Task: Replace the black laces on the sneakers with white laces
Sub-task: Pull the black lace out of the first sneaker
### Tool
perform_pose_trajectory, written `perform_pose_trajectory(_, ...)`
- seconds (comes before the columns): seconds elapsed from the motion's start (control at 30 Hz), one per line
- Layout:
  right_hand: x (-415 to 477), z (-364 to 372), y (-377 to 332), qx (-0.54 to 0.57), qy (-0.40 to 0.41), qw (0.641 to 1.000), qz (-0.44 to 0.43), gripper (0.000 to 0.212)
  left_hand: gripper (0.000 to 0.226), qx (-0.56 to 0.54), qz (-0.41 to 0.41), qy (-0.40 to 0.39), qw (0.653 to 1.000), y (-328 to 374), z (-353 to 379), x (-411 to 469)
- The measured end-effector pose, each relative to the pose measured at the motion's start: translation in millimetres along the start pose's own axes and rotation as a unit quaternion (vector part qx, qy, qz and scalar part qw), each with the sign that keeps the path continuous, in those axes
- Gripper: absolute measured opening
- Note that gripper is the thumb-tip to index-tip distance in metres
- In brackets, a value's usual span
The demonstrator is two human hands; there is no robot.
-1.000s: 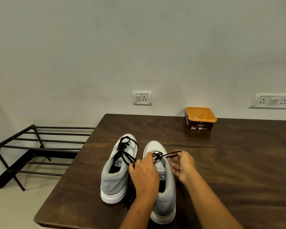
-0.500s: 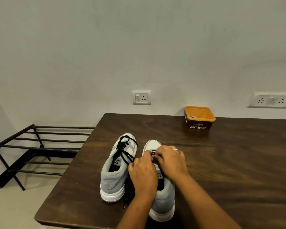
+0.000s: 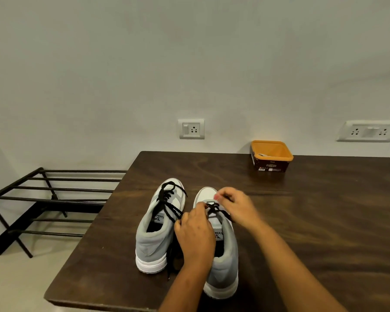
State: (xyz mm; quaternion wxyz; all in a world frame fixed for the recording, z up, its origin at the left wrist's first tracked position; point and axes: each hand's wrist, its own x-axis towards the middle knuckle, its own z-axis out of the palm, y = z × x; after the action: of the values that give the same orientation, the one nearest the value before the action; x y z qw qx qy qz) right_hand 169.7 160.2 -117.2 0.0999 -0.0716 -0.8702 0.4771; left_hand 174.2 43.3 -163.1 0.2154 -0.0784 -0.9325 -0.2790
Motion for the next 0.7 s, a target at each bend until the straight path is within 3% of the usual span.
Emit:
perform_pose_trajectory(0.07,-1,6,-8,-0.224,-0.083,0.970,-0.054,0.015,0.013,-0.013,0.000,-0.007,1.000,0,-1,0)
perform_pose_trajectory(0.13,-2,7,-20,-0.329,-0.085,0.939,-0.053,0.021,0.012,-0.026,-0.006,-0.014,1.000,0,-4,-1)
perform_pose_trajectory(0.27,-2,0,-25,-0.318,-0.068,0.944,-0.054,0.019,0.015,-0.021,-0.003,0.011,1.000,1,-2,-1)
perform_pose_trajectory(0.4,-2,-5,-12,-0.330,-0.120,0.935,-0.057,0.013,0.014,-0.024,-0.010,-0.007,1.000,-2,0,-1)
perform_pose_trajectory(0.47,-3,-3,-2,-0.199,-0.068,0.976,-0.053,0.012,0.017,-0.029,-0.016,-0.015,0.999,-3,1,-1)
perform_pose_trajectory(0.5,-5,-4,1,-0.067,-0.014,0.997,-0.022,0.016,0.017,-0.033,-0.018,-0.013,0.999,-2,0,-1)
perform_pose_trajectory(0.53,-8,-5,3,0.102,0.049,0.993,0.028,0.020,0.016,-0.035,-0.018,-0.007,0.999,-2,0,-1)
perform_pose_trajectory(0.57,-11,-8,6,0.284,0.102,0.950,0.081,0.023,0.015,-0.037,-0.016,-0.002,0.999,-2,0,-1)
perform_pose_trajectory(0.6,-13,-11,8,0.443,0.149,0.877,0.116,0.025,0.014,-0.036,-0.013,0.004,0.999,-2,0,-1)
perform_pose_trajectory(0.67,-15,-18,9,0.620,0.201,0.745,0.146,0.027,0.014,-0.029,-0.011,0.013,0.999,-2,1,-1)
perform_pose_trajectory(0.7,-16,-19,8,0.665,0.205,0.704,0.142,0.029,0.015,-0.022,-0.007,0.016,1.000,-2,1,-1)
